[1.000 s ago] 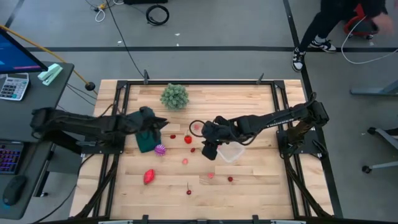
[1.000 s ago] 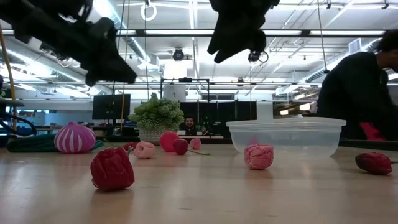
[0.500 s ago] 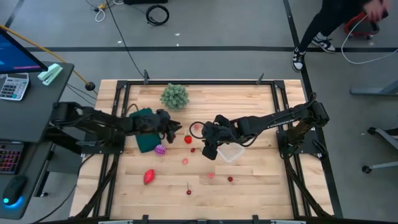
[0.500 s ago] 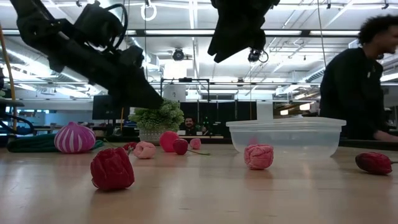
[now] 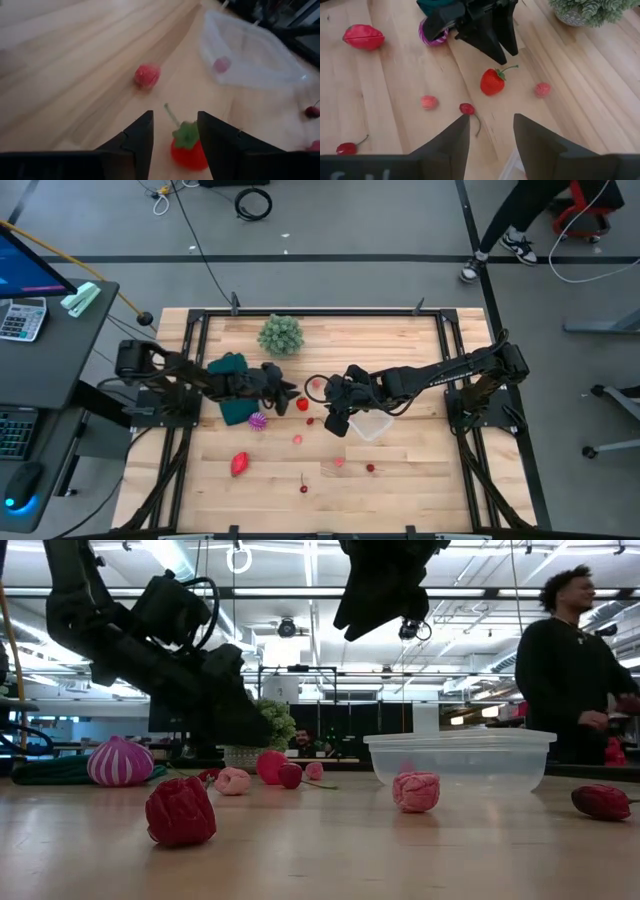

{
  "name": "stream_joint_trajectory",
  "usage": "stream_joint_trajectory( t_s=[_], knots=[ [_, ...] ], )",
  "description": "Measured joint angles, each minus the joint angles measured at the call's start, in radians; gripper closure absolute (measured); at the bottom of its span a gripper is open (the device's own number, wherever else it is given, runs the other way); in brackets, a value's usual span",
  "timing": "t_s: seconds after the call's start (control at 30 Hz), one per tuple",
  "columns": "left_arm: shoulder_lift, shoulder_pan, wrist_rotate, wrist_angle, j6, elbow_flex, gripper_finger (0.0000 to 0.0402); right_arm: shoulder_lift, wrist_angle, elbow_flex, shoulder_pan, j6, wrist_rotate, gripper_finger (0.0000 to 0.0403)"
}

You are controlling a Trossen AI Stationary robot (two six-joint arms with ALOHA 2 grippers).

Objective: Pick and placing Produce into tupperware
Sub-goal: Put the strawberry into the container

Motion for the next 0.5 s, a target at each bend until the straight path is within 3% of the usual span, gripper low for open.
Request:
stream_joint_trajectory(
  t_s=[0.5],
  knots=[
    [0.109, -0.025, 0.002, 0.016, 0.000, 0.083, 0.0257, 0.000, 0.000, 0.000, 0.000, 0.001, 0.000, 0.0243]
  ],
)
